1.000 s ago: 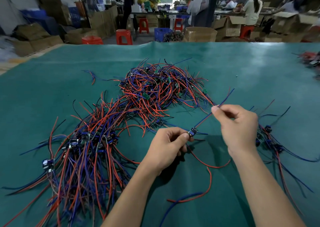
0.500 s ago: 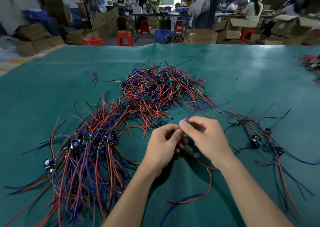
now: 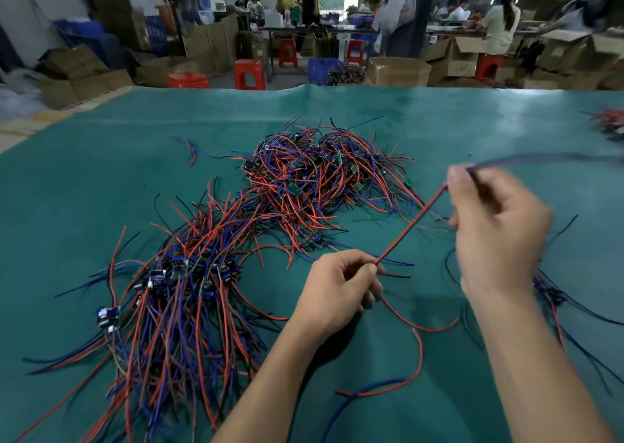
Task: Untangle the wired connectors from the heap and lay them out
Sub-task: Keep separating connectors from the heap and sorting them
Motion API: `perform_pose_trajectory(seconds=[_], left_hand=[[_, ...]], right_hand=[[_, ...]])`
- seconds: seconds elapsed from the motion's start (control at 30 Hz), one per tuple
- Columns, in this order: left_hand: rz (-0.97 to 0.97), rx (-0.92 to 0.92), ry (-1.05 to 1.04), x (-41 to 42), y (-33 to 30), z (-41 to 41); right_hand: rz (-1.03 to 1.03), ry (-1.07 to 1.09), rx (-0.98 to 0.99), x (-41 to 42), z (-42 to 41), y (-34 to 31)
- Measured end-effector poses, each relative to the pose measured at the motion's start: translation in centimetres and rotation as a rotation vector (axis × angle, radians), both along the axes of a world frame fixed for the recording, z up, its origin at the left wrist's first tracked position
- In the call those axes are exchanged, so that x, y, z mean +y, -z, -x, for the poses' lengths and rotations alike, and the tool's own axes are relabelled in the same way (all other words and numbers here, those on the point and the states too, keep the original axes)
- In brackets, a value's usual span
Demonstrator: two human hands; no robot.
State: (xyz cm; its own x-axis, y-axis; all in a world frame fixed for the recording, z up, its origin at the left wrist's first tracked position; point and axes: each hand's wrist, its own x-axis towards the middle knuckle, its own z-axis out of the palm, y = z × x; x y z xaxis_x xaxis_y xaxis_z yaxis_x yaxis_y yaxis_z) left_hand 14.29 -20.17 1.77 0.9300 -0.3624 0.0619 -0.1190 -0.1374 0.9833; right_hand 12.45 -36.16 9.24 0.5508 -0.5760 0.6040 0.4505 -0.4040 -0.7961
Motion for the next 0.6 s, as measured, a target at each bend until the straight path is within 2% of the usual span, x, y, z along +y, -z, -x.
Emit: perform_pose_trajectory(seconds=[0.07, 0.13, 0.23, 0.33, 0.43, 0.6], left_hand=[[0.006, 0.007, -0.059, -0.2, 0.1, -0.1], [0.023, 0.009, -0.086, -0.1, 0.1, -0.1], [0.022, -0.047, -0.091, 0.4, -0.5, 0.3], [0.033, -0.097, -0.09, 1.0, -0.5, 0.5], [0.034, -0.084, -0.139, 0.8, -0.3, 0.2], [0.032, 0.003, -0.102, 0.2, -0.2, -0.2]], right_hand=[[0.047, -0.128, -0.092, 2.9, 0.0, -3.5], [0.109, -0.278, -0.066, 6.5, -0.8, -5.7], [0.225, -0.502, 0.14, 12.6, -2.3, -6.9], [0.47, -0.644, 0.432, 16.7, -4.2, -6.3], [0.74, -0.555, 0.655, 16.6, -7.5, -4.6], [0.899, -0.266, 0.859, 12.0, -11.7, -1.2]])
